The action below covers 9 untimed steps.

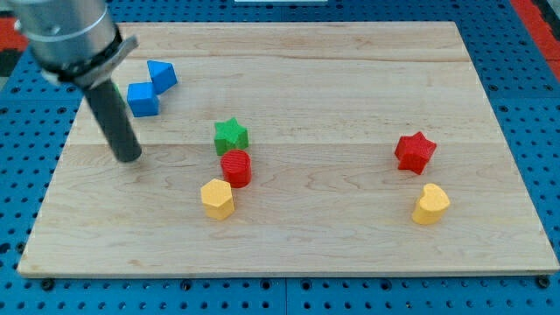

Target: Move the yellow hexagon to the left side of the yellow heart

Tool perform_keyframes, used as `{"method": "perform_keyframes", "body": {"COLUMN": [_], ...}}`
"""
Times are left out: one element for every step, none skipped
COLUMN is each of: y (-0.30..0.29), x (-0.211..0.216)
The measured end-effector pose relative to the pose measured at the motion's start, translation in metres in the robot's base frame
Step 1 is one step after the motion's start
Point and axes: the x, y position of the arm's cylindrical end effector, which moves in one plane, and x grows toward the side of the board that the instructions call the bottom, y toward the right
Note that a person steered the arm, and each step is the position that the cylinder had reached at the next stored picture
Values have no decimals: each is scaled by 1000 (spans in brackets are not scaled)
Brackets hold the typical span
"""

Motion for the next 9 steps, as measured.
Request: {"method": "perform_keyframes", "body": {"y": [61,61,77,124,183,254,264,269,289], "x": [14,14,42,56,57,69,82,87,88]}}
